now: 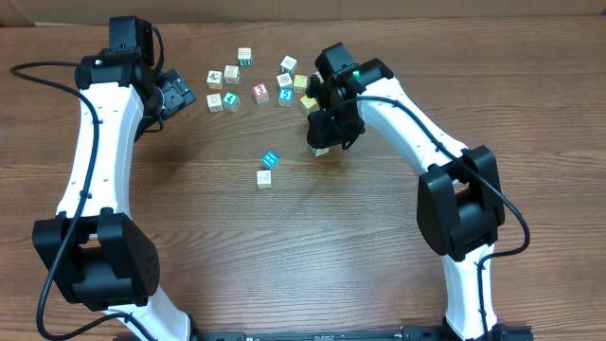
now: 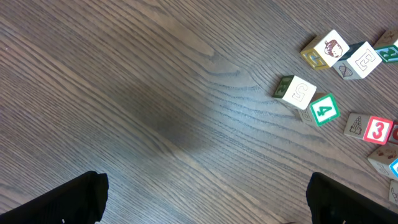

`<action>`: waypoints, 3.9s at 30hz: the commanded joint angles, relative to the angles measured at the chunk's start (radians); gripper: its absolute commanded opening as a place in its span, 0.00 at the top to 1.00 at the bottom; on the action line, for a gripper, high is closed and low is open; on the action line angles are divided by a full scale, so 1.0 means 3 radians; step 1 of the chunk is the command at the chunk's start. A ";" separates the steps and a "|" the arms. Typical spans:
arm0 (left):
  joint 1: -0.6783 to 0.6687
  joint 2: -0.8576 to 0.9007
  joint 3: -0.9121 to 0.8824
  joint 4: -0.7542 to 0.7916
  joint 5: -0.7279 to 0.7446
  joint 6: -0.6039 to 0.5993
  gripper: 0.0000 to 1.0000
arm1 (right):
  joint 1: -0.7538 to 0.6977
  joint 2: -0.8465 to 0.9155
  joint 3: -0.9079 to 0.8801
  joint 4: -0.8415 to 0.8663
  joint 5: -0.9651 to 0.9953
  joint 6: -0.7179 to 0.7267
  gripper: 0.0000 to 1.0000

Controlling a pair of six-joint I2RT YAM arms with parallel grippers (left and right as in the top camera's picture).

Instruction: Form a circle

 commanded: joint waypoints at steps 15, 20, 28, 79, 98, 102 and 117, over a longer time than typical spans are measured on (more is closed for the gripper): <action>0.0003 -0.0065 0.0046 0.0001 0.0001 0.0004 0.00 | 0.0526 -0.0113 -0.0074 0.0088 0.0374 -0.0003 0.71; 0.0003 -0.0065 0.0046 0.0001 0.0003 0.0004 0.01 | 0.0563 -0.0112 -0.0209 0.0270 0.0376 -0.0004 0.70; 0.0003 -0.0065 0.0046 0.0001 0.0003 0.0004 0.01 | 0.0565 -0.0107 -0.0328 0.0420 0.0352 0.0075 0.70; 0.0003 -0.0065 0.0046 0.0001 0.0003 0.0004 0.00 | 0.0678 -0.0075 -0.0552 0.0753 0.0337 0.0071 0.69; 0.0003 -0.0065 0.0046 0.0001 0.0003 0.0004 0.01 | 0.0690 -0.0075 -0.0552 0.0806 0.0565 0.0074 0.69; 0.0003 -0.0065 0.0046 0.0001 0.0003 0.0004 0.00 | 0.0692 -0.0075 -0.0552 0.0815 0.0585 0.0072 0.69; 0.0003 -0.0065 0.0046 0.0001 0.0003 0.0004 0.00 | 0.0690 -0.0075 -0.0552 0.0858 0.0610 0.0100 0.69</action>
